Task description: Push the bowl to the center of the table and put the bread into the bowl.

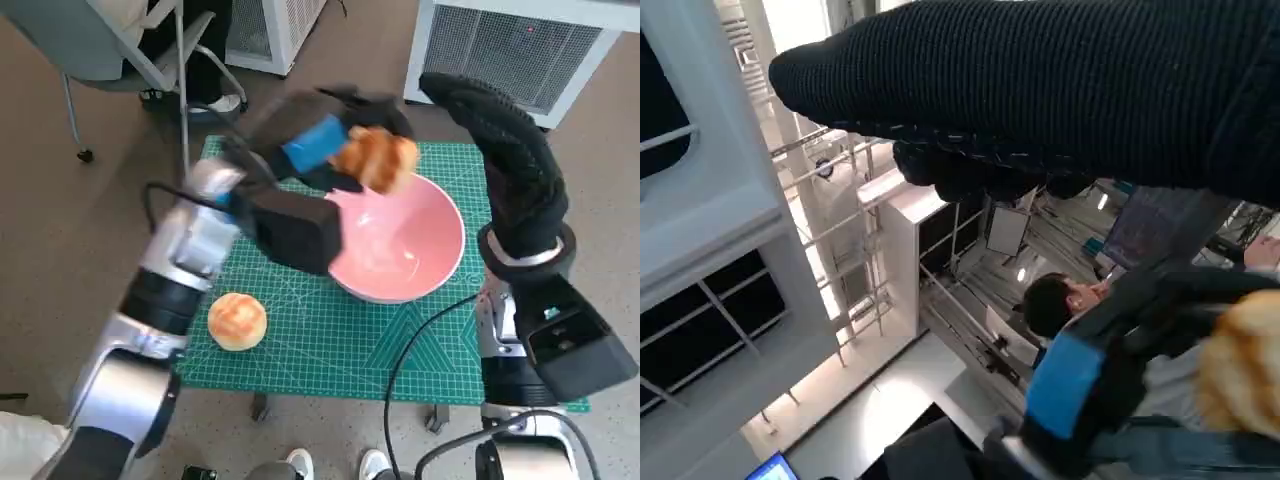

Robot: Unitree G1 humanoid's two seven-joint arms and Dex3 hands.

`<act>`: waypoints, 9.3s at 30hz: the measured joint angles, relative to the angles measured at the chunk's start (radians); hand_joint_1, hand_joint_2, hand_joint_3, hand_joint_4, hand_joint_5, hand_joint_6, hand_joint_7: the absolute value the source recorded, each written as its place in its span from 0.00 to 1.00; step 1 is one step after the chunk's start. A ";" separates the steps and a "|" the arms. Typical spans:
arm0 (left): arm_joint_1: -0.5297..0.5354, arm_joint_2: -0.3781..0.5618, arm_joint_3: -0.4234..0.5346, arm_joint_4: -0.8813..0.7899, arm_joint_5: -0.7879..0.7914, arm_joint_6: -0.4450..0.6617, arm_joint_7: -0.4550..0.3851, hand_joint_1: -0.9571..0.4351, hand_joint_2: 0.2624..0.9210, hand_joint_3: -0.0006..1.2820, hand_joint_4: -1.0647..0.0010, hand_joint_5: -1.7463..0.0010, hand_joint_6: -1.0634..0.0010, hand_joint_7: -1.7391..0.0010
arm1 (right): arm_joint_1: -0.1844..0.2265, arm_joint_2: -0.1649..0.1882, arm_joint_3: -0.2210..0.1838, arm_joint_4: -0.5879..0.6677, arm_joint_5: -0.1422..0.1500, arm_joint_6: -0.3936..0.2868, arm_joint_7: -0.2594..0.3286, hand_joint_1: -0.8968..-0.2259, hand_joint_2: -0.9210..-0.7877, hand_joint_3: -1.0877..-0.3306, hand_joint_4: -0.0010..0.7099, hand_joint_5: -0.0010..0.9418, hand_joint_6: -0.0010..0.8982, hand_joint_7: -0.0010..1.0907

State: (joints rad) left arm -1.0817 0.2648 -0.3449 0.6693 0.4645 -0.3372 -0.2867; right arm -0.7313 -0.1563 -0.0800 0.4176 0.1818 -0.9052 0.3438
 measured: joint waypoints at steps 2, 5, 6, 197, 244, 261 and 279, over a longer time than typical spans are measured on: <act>-0.009 -0.014 -0.013 0.033 0.003 -0.012 -0.001 0.69 1.00 0.05 0.37 0.35 0.39 0.31 | 0.006 0.000 0.000 -0.005 -0.004 0.000 -0.002 0.45 0.00 0.49 0.40 0.00 0.04 0.63; -0.017 -0.033 -0.030 0.076 0.007 -0.027 -0.001 0.69 1.00 0.06 0.36 0.35 0.41 0.30 | 0.010 -0.001 -0.004 -0.011 -0.011 -0.001 -0.008 0.44 0.00 0.49 0.40 0.00 0.04 0.62; -0.021 -0.040 -0.037 0.092 0.009 -0.034 -0.001 0.69 1.00 0.06 0.37 0.35 0.43 0.29 | 0.012 -0.002 -0.006 -0.013 -0.012 -0.001 -0.010 0.43 0.00 0.49 0.40 0.00 0.04 0.62; 0.286 0.205 0.200 -0.495 -0.158 0.050 -0.114 0.69 0.98 0.01 0.30 0.37 0.29 0.40 | 0.042 -0.020 0.009 -0.071 0.008 0.066 -0.016 0.43 0.00 0.50 0.40 0.00 0.02 0.60; -0.090 -0.082 -0.020 0.299 -0.090 -0.078 -0.319 0.45 1.00 0.09 0.99 1.00 0.80 0.97 | 0.074 -0.031 -0.026 -0.126 -0.031 0.087 -0.054 0.44 0.00 0.50 0.41 0.00 0.03 0.59; -0.050 -0.084 0.205 0.320 -0.336 -0.199 -0.267 0.42 1.00 0.17 0.78 0.97 0.70 0.94 | 0.078 -0.037 -0.036 -0.134 -0.076 0.102 -0.110 0.41 0.00 0.49 0.40 0.00 0.03 0.59; 0.087 -0.179 0.421 0.111 -0.637 -0.200 -0.188 0.39 1.00 0.30 0.72 0.91 0.94 0.56 | 0.049 -0.043 -0.046 -0.184 -0.111 0.197 -0.183 0.42 0.00 0.48 0.41 0.01 0.03 0.60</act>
State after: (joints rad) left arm -0.9948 0.0855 0.0756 0.7804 -0.1722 -0.5369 -0.4750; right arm -0.6821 -0.1993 -0.1255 0.2339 0.0709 -0.7080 0.1611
